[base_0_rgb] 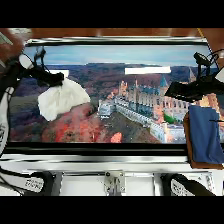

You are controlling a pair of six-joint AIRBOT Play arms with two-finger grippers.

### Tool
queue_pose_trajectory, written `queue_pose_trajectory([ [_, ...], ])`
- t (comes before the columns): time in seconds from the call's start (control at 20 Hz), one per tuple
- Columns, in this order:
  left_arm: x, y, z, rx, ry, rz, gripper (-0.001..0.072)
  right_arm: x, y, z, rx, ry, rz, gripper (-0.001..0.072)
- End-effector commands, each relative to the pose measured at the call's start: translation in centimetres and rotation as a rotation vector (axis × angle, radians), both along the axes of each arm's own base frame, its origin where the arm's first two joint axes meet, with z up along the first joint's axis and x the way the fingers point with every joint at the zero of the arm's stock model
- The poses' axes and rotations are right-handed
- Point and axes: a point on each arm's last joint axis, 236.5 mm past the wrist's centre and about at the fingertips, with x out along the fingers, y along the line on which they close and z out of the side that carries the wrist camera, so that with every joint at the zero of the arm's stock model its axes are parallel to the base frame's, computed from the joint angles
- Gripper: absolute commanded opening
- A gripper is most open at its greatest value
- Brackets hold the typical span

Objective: Fold the shirts.

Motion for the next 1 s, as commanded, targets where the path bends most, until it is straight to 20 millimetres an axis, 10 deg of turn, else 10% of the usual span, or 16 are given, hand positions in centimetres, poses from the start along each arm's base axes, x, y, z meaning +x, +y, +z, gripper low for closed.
queue_pose_trajectory([
  [0.0, -3.4, -6.4, 16.8, -0.041, -0.413, -0.165, 0.0036, 0.2, 1.1, 1.2, 0.047, -0.029, 0.006, 0.0496],
  [0.1, -7.6, -10.1, 23.0, -0.088, -0.561, -0.248, 0.0036, -0.4, 2.7, 3.7, 0.111, -0.075, 0.024, 0.0492],
  [0.25, -12.6, -16.3, 24.5, -0.141, -0.577, -0.409, 0.0036, -2.0, 2.9, 7.5, 0.103, -0.177, 0.032, 0.0493],
  [0.4, -14.9, -22.7, 20.6, -0.164, -0.483, -0.549, 0.0037, -5.0, 1.3, 8.6, 0.001, -0.177, 0.039, 0.0602],
  [0.65, -17.2, -32.4, 6.9, -0.148, -0.188, -0.655, 0.0039, -8.9, -0.3, 5.4, -0.078, 0.015, 0.062, 0.0626],
  [0.7, -17.4, -33.6, 3.9, -0.139, -0.121, -0.655, 0.0151, -8.8, -0.3, 4.6, -0.075, 0.026, 0.058, 0.0625],
  [0.75, -17.5, -34.3, 1.7, -0.142, -0.063, -0.637, 0.0602, -8.6, -0.3, 3.8, -0.073, 0.028, 0.052, 0.0625],
  [0.95, -14.3, -28.4, -0.3, -0.076, 0.047, -0.534, 0.0709, -7.3, -2.0, 1.2, -0.130, 0.014, 0.009, 0.0626],
])
